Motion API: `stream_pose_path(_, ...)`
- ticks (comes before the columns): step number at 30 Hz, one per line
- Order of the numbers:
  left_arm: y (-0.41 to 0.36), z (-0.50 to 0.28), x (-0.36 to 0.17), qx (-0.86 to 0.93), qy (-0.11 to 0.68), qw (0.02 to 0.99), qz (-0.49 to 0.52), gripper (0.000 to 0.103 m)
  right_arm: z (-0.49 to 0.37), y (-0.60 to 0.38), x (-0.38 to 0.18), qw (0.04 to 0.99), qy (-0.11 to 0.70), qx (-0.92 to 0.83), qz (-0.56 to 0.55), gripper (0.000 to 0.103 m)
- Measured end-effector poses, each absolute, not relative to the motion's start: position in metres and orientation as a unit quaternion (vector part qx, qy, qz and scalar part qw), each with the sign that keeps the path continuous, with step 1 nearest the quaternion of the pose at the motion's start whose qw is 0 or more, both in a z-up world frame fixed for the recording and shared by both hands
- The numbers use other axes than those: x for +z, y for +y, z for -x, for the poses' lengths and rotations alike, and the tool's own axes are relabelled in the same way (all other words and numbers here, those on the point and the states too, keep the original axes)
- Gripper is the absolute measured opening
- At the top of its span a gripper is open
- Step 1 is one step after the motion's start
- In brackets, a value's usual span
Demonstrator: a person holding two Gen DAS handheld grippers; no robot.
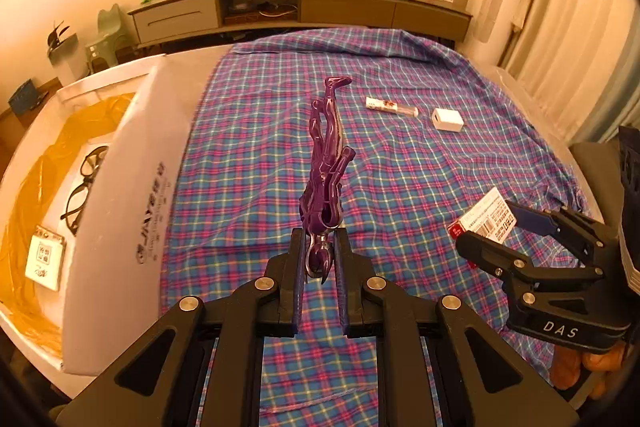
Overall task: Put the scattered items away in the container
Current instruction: 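Carry the purple figure and staples box together over the white box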
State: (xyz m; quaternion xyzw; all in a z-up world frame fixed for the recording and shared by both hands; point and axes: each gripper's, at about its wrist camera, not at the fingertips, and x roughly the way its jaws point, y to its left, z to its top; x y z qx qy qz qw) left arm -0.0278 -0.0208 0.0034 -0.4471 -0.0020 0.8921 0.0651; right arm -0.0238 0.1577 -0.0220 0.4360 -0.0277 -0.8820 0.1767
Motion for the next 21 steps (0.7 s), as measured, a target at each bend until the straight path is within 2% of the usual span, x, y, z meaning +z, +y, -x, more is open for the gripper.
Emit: stream_pose_path(21,-0.093,0.003,0.025,0.907,-0.046,0.039,0.418,0.014,0.014,0.08,0.013,0.229,0.001,-0.88,-0.415,0.071)
